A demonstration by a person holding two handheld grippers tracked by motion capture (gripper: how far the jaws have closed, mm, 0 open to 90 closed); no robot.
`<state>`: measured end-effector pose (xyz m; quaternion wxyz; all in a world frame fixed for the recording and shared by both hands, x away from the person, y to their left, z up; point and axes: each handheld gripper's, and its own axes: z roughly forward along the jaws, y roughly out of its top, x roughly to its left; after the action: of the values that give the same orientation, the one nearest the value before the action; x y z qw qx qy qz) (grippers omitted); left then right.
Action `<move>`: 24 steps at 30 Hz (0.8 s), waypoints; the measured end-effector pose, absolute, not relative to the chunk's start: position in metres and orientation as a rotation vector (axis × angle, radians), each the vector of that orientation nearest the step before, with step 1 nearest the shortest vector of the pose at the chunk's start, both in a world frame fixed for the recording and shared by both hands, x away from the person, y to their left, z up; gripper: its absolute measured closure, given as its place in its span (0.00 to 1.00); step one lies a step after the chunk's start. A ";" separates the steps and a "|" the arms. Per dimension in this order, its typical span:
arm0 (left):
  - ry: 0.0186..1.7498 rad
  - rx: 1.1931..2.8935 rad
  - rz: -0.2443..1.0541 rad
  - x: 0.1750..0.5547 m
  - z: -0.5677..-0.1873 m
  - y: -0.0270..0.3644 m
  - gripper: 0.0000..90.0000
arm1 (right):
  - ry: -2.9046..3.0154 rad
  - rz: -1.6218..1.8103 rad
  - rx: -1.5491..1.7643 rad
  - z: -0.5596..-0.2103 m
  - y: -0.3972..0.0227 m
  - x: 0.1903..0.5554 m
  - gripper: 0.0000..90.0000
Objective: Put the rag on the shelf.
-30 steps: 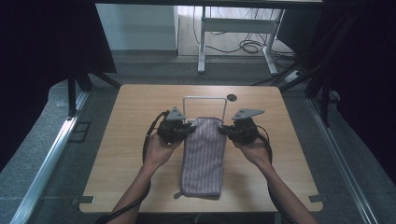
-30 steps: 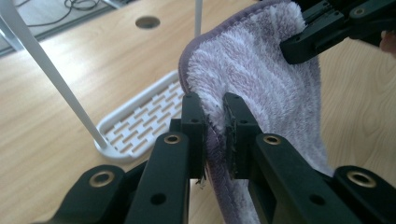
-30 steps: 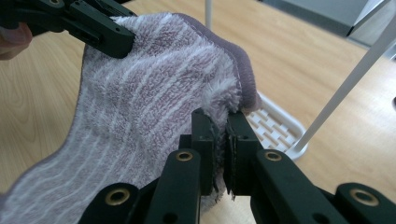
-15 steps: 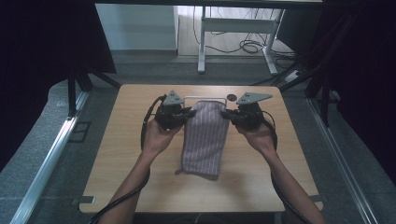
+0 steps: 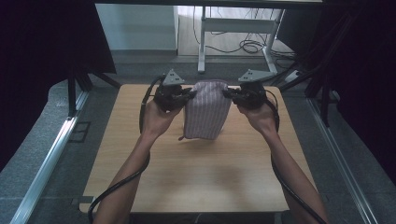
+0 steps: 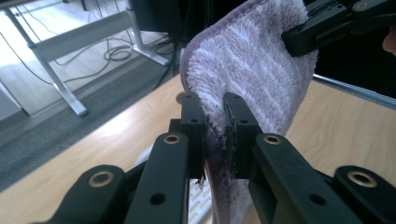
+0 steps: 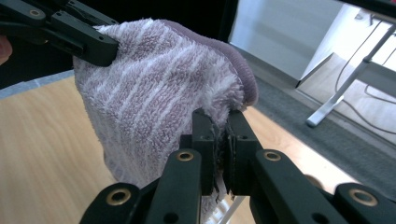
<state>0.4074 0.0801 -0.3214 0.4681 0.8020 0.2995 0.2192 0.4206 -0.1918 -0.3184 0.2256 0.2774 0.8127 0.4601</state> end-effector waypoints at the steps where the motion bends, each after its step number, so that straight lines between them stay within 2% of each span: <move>1: 0.735 1.964 0.546 0.409 -0.319 0.080 0.89 | 2.236 1.261 0.763 -0.314 -0.191 0.423 0.94; 14: 0.778 1.943 0.590 0.431 -0.285 0.080 0.88 | 2.174 1.250 0.773 -0.278 -0.183 0.447 0.94; 24: 0.838 1.948 0.597 0.459 -0.276 0.076 0.88 | 2.138 1.218 0.793 -0.271 -0.179 0.472 0.93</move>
<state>0.4587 0.0757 -0.2755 0.4524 0.7885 0.3395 0.2415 0.4722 -0.1791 -0.2706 0.2745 0.2951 0.7952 0.4530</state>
